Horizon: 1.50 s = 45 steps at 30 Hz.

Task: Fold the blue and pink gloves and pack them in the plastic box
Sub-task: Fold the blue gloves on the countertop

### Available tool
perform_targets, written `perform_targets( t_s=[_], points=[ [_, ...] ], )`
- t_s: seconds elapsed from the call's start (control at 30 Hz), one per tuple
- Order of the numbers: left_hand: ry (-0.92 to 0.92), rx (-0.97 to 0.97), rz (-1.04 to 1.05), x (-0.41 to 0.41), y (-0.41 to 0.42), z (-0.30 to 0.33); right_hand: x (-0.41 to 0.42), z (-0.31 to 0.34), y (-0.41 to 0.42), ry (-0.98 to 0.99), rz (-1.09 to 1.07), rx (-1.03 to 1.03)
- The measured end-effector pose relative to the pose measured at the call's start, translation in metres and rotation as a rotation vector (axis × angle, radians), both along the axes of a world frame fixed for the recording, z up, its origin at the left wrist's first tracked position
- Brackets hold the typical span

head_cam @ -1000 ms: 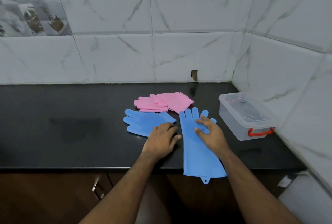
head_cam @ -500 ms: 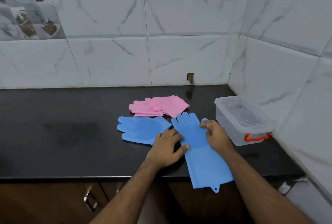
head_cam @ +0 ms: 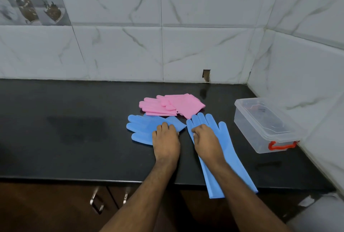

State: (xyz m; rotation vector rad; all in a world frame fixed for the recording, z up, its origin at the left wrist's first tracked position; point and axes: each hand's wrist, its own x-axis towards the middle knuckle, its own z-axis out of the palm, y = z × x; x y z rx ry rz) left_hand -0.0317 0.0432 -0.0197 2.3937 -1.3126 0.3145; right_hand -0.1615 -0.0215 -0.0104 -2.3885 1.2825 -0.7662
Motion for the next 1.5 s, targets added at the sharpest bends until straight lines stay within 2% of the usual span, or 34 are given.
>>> perform_targets(
  t_s=[0.17,0.27,0.33,0.43,0.5,0.6,0.67,0.73,0.83,0.93,1.0,1.13,1.27,1.33,1.43,1.5],
  points=[
    [0.067,-0.045,-0.011,-0.003,0.006,0.009,-0.002,0.005,0.003,0.021,-0.009,0.005],
    [0.170,-0.179,-0.054,-0.006,0.014,0.017,-0.003,0.010,0.006,0.126,-0.019,0.021],
    [0.273,-0.336,-0.097,-0.010,0.021,0.019,-0.006,0.022,0.005,0.129,0.011,0.126],
    [0.515,-0.618,-0.112,-0.018,0.033,0.026,-0.020,0.038,0.014,-0.054,0.111,0.346],
    [0.582,-0.719,-0.150,-0.025,0.041,0.039,-0.025,0.043,0.029,-0.262,0.127,0.396],
    [0.712,-0.801,-0.317,-0.040,0.047,0.065,-0.028,0.050,0.053,-0.579,0.160,0.478],
    [0.848,-0.806,-0.358,-0.047,0.047,0.085,-0.030,0.060,0.065,-0.748,0.201,0.557],
    [1.061,-0.778,-0.345,-0.051,0.047,0.099,-0.033,0.070,0.073,-0.850,0.200,0.585],
    [1.256,-0.737,-0.332,-0.056,0.054,0.105,-0.040,0.079,0.076,-0.929,0.135,0.630],
    [1.609,-0.732,-0.359,-0.071,0.066,0.103,-0.050,0.084,0.074,-0.976,0.065,0.665],
    [1.748,-0.704,-0.335,-0.082,0.072,0.097,-0.056,0.091,0.073,-0.996,0.036,0.603],
    [1.784,-0.651,-0.234,-0.104,0.075,0.081,-0.068,0.113,0.072,-0.910,0.022,0.377],
    [2.039,-0.438,-0.295,-0.111,0.080,0.085,-0.079,0.129,0.084,-0.890,0.303,0.511],
    [2.159,-0.400,-0.366,-0.108,0.082,0.088,-0.087,0.128,0.095,-0.835,0.414,0.543],
    [2.392,-0.516,-0.427,-0.103,0.088,0.095,-0.100,0.119,0.110,-0.759,0.519,0.554],
    [2.497,-0.600,-0.365,-0.099,0.090,0.098,-0.108,0.109,0.116,-0.657,0.508,0.508]
  ],
)
